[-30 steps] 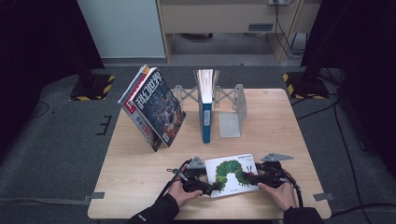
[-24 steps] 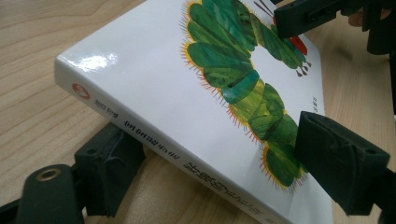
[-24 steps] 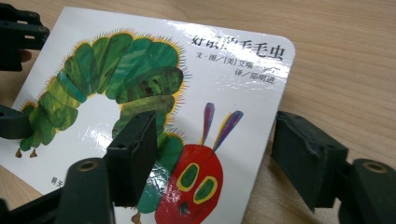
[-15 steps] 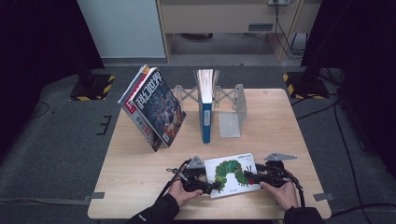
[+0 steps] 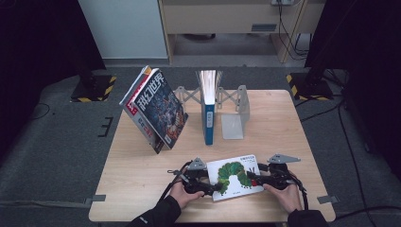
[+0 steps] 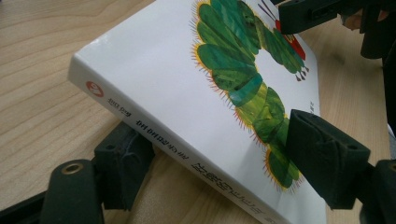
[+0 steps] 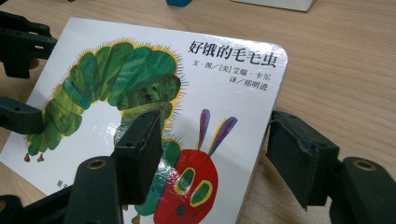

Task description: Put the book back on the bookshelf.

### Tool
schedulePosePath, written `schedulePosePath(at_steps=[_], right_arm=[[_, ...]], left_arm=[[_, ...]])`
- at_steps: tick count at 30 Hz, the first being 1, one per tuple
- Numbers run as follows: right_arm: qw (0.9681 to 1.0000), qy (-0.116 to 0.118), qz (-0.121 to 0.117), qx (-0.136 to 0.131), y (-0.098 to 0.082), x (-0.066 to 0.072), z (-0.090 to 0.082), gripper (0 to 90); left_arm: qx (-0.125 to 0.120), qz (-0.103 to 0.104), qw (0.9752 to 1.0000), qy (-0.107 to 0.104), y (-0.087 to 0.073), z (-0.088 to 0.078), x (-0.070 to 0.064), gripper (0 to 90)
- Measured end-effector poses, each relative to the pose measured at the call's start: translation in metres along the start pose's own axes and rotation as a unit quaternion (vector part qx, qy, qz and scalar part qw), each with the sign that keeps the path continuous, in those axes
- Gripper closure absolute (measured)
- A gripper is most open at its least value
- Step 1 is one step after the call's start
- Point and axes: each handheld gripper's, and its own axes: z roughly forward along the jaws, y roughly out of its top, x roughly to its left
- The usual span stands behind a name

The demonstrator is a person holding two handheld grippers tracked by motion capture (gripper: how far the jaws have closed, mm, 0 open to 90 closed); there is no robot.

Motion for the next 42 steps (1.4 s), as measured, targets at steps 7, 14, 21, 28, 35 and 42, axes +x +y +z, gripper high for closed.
schedulePosePath(at_steps=[7, 14, 21, 28, 35, 42], right_arm=[[0.9996, 0.005, 0.023, 0.017, -0.003, 0.0, 0.003, 32.2], [0.9999, 0.003, 0.013, -0.008, 0.0, 0.0, 0.0, 32.2], [0.9997, 0.001, 0.016, -0.017, 0.0, 0.0, -0.002, 33.1], [0.9997, 0.015, 0.017, 0.002, -0.001, 0.002, 0.0, 29.9], [0.9997, 0.01, -0.004, -0.022, 0.002, 0.001, -0.003, 32.5], [0.9995, 0.013, -0.013, -0.027, 0.003, 0.002, -0.003, 32.8]], left_arm=[[-0.005, -0.015, 0.9999, -0.005, -0.001, -0.001, 0.002, 26.2], [-0.021, -0.015, 0.9997, 0.002, 0.005, -0.008, 0.001, 35.4], [-0.035, -0.014, 0.9993, -0.002, 0.006, -0.011, 0.001, 41.9], [-0.041, -0.01, 0.9991, 0.004, 0.009, -0.014, -0.001, 44.4], [-0.047, -0.009, 0.9982, -0.036, 0.006, -0.008, -0.003, 48.9], [-0.03, 0.009, 0.9985, -0.044, 0.004, 0.002, -0.012, 49.2]])
